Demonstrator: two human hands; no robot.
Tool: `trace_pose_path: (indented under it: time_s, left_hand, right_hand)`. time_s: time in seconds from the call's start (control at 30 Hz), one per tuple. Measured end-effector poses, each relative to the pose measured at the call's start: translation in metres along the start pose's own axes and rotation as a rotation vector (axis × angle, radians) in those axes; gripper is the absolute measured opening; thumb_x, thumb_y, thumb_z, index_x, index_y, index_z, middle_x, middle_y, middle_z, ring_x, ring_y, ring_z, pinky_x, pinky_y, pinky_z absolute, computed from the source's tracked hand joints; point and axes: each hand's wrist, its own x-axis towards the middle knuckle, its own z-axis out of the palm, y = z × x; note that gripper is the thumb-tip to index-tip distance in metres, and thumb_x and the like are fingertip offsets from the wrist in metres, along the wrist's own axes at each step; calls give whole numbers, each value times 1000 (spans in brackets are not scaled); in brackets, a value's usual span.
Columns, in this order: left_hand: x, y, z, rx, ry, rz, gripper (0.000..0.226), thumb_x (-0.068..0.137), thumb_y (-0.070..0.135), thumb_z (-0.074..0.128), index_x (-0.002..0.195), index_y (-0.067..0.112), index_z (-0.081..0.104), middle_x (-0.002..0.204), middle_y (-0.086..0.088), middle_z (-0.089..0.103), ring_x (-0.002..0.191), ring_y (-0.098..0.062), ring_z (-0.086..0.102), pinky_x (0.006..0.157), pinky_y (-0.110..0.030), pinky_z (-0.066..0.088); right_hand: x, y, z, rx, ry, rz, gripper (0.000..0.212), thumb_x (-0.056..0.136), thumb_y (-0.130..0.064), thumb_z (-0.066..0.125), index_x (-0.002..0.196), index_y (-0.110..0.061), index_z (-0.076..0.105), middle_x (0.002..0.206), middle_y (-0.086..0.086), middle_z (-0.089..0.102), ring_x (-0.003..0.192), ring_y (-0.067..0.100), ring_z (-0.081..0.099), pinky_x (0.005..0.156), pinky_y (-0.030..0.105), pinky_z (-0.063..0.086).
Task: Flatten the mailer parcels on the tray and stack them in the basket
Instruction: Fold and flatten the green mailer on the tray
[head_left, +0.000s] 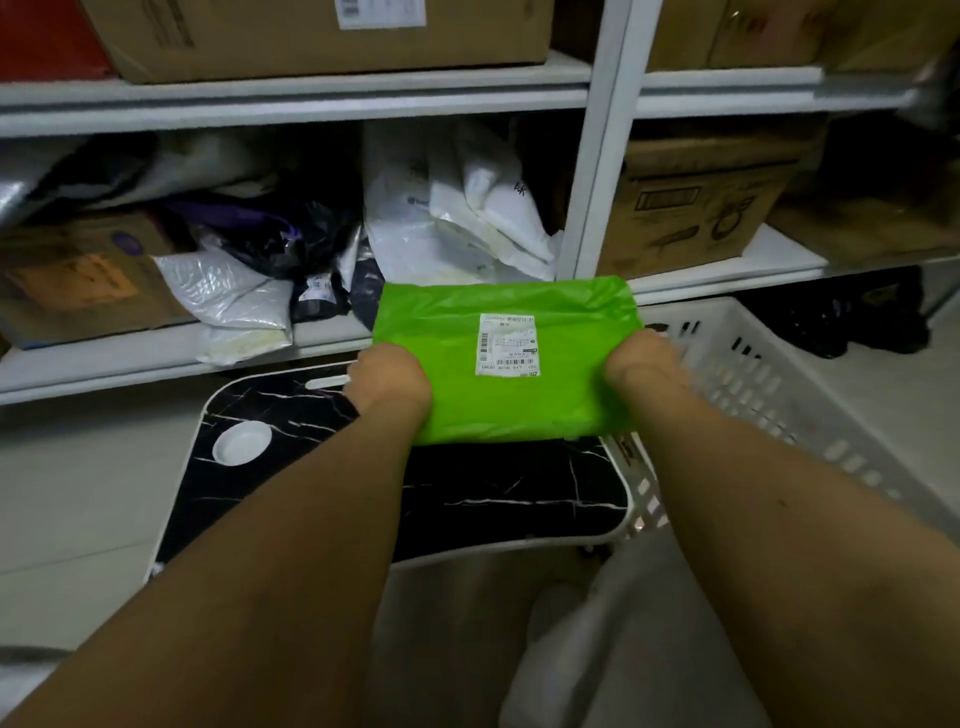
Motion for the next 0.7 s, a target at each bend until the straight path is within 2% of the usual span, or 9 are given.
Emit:
trace_pose_path:
  time_s: [0.1,0.2,0.27,0.37,0.5,0.63,0.7]
  left_hand:
    - [-7,49,6,31,-13,149,35,96,8,36,126,0,54,132,-18,53,121,-34,51,95,-40,44]
    - [-23,110,26,100,-69,334,34,93,7,40,122,0,57,127,-19,57,117,-34,54,93,-39,47]
    - [-36,149,45,112,-97,459,31,92,8,42,117,1,60,121,-18,60,114,-34,56,91,-38,47]
    - [-56,207,78,125,-143,678,26,92,9,45,108,3,65,115,-15,64,111,-31,59,90,-36,47]
    - [-71,267,120,200,-249,920,27,93,9,44,107,1,65,115,-15,64,111,-32,59,89,-37,47]
    - [-68,294,168,333,-369,992,29,93,11,44,113,1,62,121,-15,60,114,-32,56,92,-37,46]
    - [-62,303,191,405,-477,1006,31,95,15,42,118,2,59,126,-14,58,117,-31,54,92,-37,46]
  right_hand:
    - [28,20,-28,1,20,66,42,94,-19,51,131,-2,53,141,19,48,126,38,49,104,48,40]
    - [60,57,-47,-86,85,174,48,93,-26,53,136,-4,49,145,16,44,136,35,37,108,50,32]
    - [81,84,-56,-197,177,247,46,92,-27,52,133,-7,52,143,13,45,137,32,30,105,49,30]
    - [112,120,-66,-350,264,307,41,92,-26,46,129,-11,56,133,9,52,130,28,34,97,42,31]
    - [160,149,-60,-432,243,226,39,95,-20,41,130,-10,55,131,9,53,126,27,42,95,38,36]
    - [205,165,-26,-363,126,170,42,99,-13,39,139,-1,44,142,16,44,130,33,46,101,40,41]
    - [226,177,-5,-352,75,191,43,100,-12,36,141,0,43,147,17,40,131,34,46,101,40,41]
